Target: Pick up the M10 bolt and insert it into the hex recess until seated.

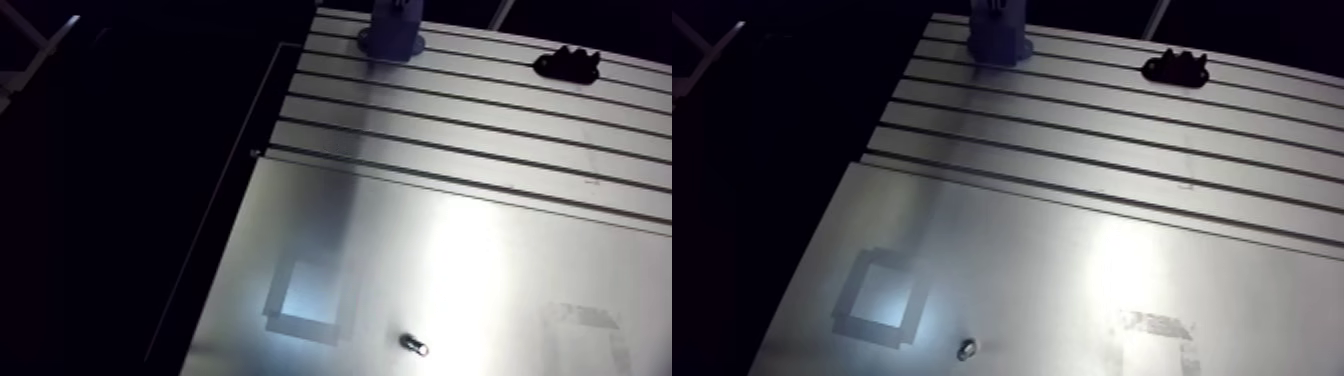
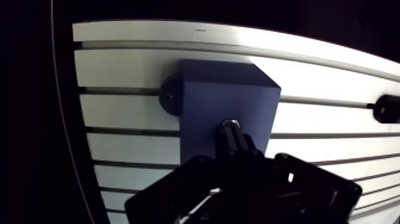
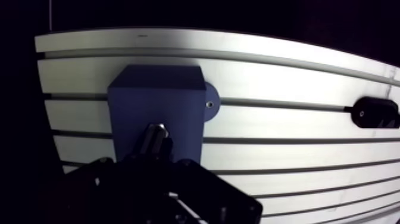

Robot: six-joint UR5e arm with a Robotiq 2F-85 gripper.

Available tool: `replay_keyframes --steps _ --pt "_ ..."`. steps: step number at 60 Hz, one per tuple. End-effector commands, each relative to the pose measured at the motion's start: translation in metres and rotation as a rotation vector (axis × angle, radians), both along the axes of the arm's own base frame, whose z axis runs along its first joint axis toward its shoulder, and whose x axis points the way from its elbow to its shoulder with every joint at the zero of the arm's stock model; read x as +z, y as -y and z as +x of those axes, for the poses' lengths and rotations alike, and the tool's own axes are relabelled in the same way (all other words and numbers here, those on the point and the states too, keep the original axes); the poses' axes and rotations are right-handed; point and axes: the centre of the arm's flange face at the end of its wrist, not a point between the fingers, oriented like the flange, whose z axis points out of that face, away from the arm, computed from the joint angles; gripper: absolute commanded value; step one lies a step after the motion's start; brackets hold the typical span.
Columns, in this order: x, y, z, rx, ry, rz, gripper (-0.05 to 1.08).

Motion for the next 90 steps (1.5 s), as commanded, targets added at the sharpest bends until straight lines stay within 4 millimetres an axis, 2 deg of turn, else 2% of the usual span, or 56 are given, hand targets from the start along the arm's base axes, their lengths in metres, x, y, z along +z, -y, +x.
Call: replay_keyframes --steps 1,12,20,31,36,43,49,51,52,53,54,55,56,57,58,59,60,61,62,63,64,65,68,70,90 --pt "0.000 0.000 0.000 0.000 0.000 0.001 1.08" --pt "0.002 -0.002 -0.001 -0.004 -0.004 0.000 1.08" --pt "0.015 -0.001 -0.003 0.000 -0.026 -0.004 1.08" --pt "0.017 0.000 -0.002 0.002 -0.026 -0.005 1.08" --pt "0.028 0.001 0.000 0.003 -0.041 -0.006 1.08" --pt "0.032 0.001 0.000 0.003 -0.045 -0.008 1.08" --pt "0.042 0.001 0.002 0.003 -0.055 -0.013 1.04" --pt "0.043 0.001 0.002 0.003 -0.054 -0.014 1.00" --pt "0.043 0.001 0.003 0.003 -0.053 -0.014 0.94" --pt "0.043 0.001 0.003 0.003 -0.053 -0.014 0.94" --pt "0.043 0.001 0.003 0.003 -0.051 -0.013 0.81" --pt "0.043 0.001 0.003 0.003 -0.051 -0.013 0.81" --pt "0.043 0.001 0.003 0.006 -0.048 -0.011 0.66" --pt "0.043 0.001 0.003 0.010 -0.045 -0.010 0.58" --pt "0.043 0.001 0.003 0.010 -0.045 -0.010 0.58" --pt "0.044 0.001 0.004 0.017 -0.042 -0.010 0.51" --pt "0.044 0.001 0.004 0.017 -0.042 -0.010 0.51" --pt "0.043 0.001 0.004 0.025 -0.039 -0.011 0.39" --pt "0.043 0.001 0.004 0.025 -0.039 -0.011 0.39" --pt "0.042 0.001 0.004 0.035 -0.037 -0.011 0.23" --pt "0.042 0.001 0.004 0.035 -0.037 -0.011 0.23" --pt "0.043 0.001 0.005 0.043 -0.036 -0.010 0.13" --pt "0.043 0.001 0.005 0.050 -0.034 -0.009 0.09" --pt "0.045 0.001 0.005 0.056 -0.027 -0.008 0.02" --pt "0.067 -0.003 0.007 0.055 -0.049 -0.010 0.01"
